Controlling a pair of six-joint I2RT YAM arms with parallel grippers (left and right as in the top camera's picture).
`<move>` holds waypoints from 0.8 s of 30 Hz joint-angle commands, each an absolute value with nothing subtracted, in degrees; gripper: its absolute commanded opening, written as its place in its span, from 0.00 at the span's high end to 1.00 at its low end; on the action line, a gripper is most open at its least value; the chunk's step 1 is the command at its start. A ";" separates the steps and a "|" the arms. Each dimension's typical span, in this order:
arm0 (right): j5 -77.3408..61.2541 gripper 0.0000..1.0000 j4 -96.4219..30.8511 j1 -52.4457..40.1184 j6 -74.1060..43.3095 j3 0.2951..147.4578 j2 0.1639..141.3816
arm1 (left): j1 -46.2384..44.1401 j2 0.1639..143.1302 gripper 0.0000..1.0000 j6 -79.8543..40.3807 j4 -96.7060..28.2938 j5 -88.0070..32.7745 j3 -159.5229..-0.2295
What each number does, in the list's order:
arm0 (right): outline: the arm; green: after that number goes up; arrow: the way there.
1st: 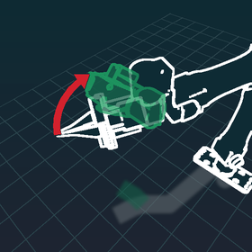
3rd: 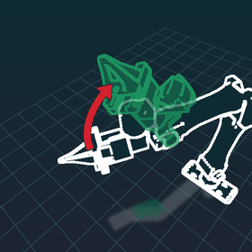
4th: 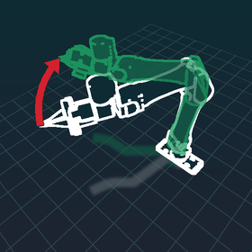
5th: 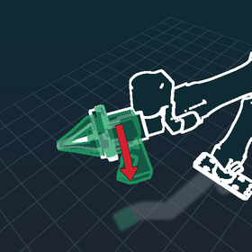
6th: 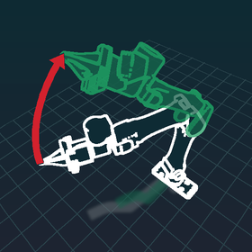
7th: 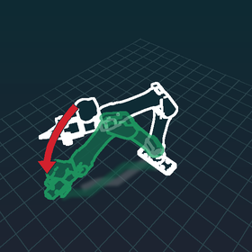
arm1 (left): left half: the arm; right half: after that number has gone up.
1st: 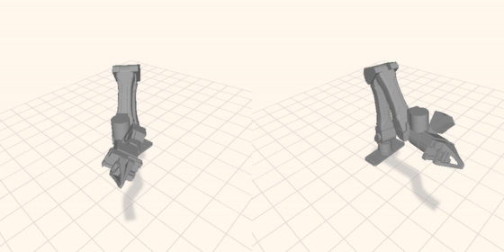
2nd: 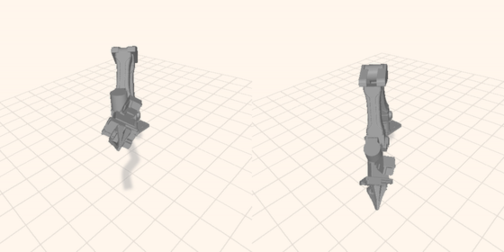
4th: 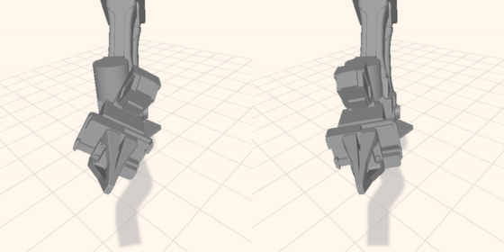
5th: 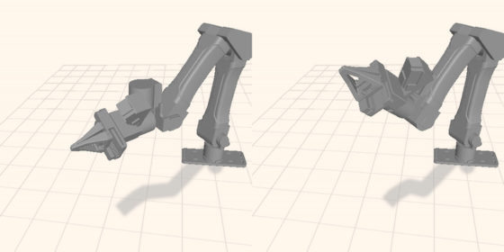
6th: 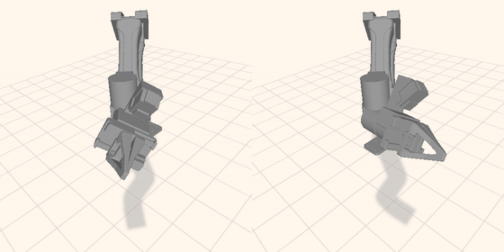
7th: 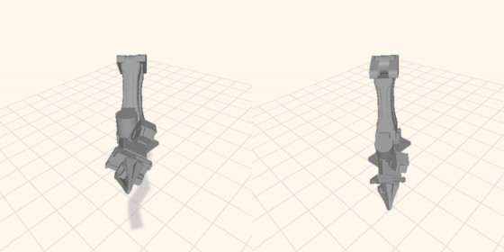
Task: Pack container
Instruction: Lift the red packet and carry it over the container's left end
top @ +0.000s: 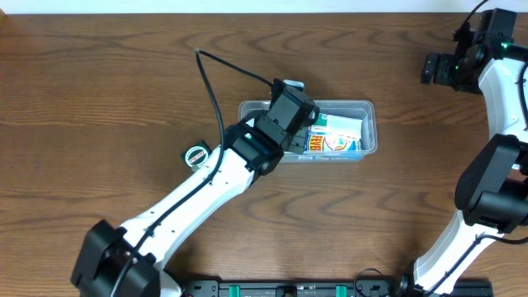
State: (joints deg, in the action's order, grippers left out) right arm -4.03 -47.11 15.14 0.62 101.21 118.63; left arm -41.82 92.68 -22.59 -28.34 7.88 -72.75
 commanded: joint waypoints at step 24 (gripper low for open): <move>-3.88 0.01 -47.13 15.42 0.25 101.56 118.58 | -41.80 102.89 0.48 -31.00 -26.89 15.14 -73.23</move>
State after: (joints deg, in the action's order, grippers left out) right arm -4.05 -47.11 15.14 0.62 101.21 118.63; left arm -41.82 101.91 -30.20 -26.94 12.58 -72.73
